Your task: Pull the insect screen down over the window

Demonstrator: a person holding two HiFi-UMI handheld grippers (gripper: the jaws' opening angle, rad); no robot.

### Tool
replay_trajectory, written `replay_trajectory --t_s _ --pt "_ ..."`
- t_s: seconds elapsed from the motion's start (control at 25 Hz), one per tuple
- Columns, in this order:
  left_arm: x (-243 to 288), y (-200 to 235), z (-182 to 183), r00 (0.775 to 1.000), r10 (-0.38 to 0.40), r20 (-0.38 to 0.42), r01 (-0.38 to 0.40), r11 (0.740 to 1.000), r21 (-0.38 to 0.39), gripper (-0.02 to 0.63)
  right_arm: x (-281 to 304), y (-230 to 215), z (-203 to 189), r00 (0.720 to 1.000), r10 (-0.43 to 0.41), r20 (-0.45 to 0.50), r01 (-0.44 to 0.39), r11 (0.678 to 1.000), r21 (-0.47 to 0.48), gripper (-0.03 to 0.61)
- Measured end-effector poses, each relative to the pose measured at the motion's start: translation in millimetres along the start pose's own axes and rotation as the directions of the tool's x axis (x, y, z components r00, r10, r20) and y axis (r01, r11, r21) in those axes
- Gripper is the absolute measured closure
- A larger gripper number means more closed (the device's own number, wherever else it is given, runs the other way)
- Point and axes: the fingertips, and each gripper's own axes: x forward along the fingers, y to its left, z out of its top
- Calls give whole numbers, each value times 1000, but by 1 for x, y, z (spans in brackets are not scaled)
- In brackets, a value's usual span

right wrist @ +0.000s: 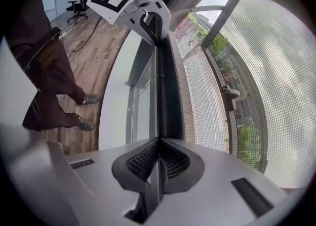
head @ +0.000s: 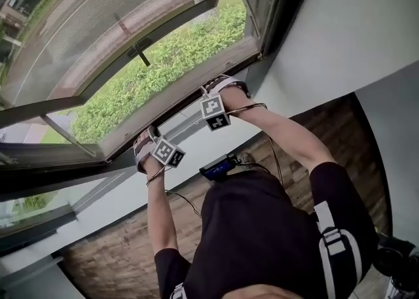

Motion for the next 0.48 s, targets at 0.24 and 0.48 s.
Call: replay_trajectory --t_s 0.24,0.48 --pt "3 -1 0 1000 -1 14 1 1000 -18 607 4 -1 -2 1000 -12 -6 12 1000 8 563" --pt "-1 -1 -2 1000 -22 12 22 1000 -13 598 2 0 0 1000 -3 7 3 1000 6 561"
